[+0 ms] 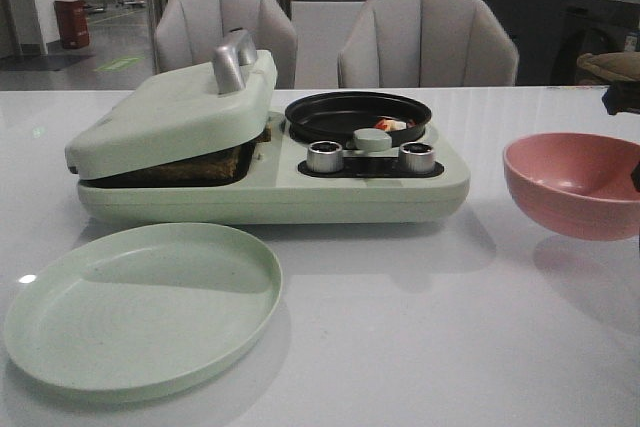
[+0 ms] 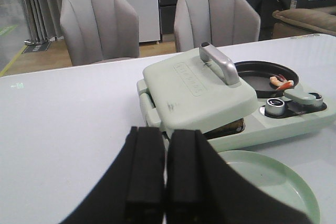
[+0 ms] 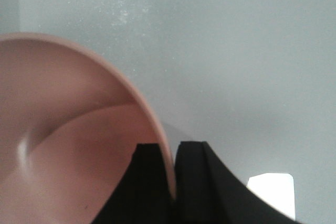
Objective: Make breakfast with bread and shrimp
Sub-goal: 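Lower the pink bowl onto the table and open the right gripper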
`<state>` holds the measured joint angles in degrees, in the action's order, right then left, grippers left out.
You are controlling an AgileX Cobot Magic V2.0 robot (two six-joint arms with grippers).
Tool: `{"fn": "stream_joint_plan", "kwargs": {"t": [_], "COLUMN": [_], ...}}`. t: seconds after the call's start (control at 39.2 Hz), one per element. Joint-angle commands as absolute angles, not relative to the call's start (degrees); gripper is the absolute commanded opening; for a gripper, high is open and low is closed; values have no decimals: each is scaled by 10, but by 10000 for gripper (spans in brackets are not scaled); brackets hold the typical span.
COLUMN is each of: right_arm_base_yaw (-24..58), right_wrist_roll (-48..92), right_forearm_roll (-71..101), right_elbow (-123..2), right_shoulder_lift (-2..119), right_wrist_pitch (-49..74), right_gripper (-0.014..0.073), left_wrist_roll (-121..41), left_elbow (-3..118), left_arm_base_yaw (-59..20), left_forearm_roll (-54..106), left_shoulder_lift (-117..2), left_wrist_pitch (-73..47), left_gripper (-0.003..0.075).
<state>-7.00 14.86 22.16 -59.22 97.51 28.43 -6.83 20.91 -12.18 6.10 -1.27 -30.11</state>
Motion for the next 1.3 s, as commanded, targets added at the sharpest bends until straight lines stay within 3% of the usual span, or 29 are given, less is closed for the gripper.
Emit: {"fn": "stream_joint_plan", "kwargs": {"t": [0.0,0.26,0.48,0.56,0.92,1.28], "right_arm_base_yaw": [-73,-73,-73,-73,-53,54], "right_wrist_roll": [148,148,148,148,161,163], "right_forearm_roll": [226,226,218,200,171,189], "right_elbow": [-603,-603,-608,-619,-721,-650], "right_shoulder_lift": [948,984,990,985,875,687], "right_wrist_pitch": [260,258,251,269,341,226], "right_gripper": [142,158,416,462,465,465], "left_wrist_roll": [-63,-63,-63,-63,-63,-63], "left_elbow": [225,225,225,225,225,225], "left_arm_base_yaw": [-125,-125,-125,-125,-125,-125], "left_forearm_roll": [67,67,67,67,67,67], "left_shoulder_lift": [-20,-20,-20,-20,-20,-20], "left_wrist_pitch": [-253,-253,-253,-253,-253,-253], "left_gripper": [114,114,113,113,113,113]}}
